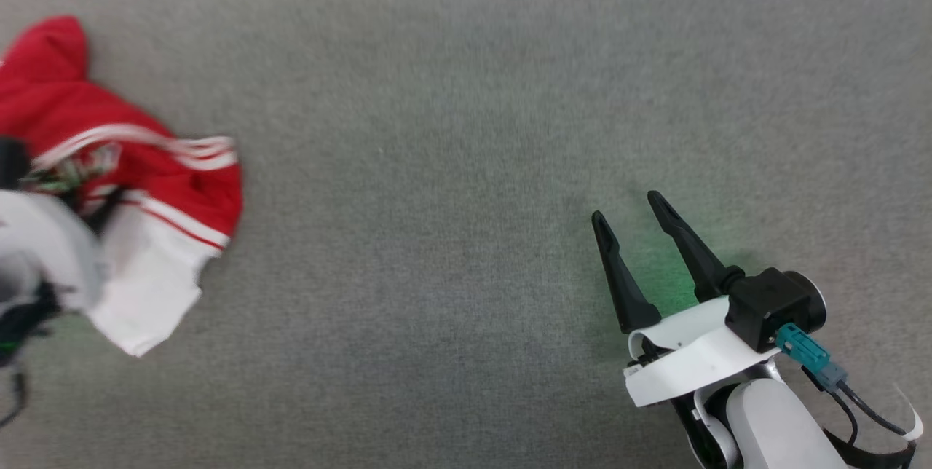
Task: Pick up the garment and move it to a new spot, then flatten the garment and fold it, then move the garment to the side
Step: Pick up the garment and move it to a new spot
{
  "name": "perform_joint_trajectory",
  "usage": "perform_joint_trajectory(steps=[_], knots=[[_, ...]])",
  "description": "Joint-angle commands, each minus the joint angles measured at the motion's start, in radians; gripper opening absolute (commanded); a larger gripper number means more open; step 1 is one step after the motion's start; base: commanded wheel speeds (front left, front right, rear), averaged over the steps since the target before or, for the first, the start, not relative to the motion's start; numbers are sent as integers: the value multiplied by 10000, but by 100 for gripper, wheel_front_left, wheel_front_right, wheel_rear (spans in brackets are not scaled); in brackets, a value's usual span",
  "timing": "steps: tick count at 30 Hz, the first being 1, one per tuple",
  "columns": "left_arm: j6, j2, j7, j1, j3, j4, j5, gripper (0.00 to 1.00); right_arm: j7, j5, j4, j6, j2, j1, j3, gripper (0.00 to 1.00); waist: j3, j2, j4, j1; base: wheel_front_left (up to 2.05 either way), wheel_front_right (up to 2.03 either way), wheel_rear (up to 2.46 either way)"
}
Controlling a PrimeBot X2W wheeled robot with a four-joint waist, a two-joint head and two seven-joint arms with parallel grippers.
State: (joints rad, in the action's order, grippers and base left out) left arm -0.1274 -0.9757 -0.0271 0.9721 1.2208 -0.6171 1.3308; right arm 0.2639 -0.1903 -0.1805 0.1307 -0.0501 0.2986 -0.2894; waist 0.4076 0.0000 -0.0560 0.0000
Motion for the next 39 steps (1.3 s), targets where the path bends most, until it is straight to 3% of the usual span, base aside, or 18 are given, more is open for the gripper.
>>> perform_joint_trajectory(steps=[1,11,20,29,34,39], knots=[[-55,263,-219,149,131,122,-160,0,11,-123,-84,1,-4,-72,57,100,-1015,0,362,0,0,0,0],[-26,465,-1231,1500,532,1311,-1033,0,10,-696,-179,1,-3,-575,224,100,-1803,0,-466,0,0,0,0],[-28,1079,-618,2623,585,2957,-1132,0,10,-1330,415,1,0,-1199,406,100,-1502,0,-2016,0,0,0,0],[-28,1709,435,2522,590,4782,-841,0,10,-2014,1209,1,8,-1718,448,100,-894,0,-3533,0,0,0,0],[-28,1993,772,2146,590,4765,-932,0,10,-2342,1574,1,11,-1923,371,100,-603,0,-4271,0,0,0,0],[-26,2139,636,1430,594,3777,-953,0,10,-2673,1791,1,13,-2178,142,100,-481,0,-5046,0,0,0,0]])
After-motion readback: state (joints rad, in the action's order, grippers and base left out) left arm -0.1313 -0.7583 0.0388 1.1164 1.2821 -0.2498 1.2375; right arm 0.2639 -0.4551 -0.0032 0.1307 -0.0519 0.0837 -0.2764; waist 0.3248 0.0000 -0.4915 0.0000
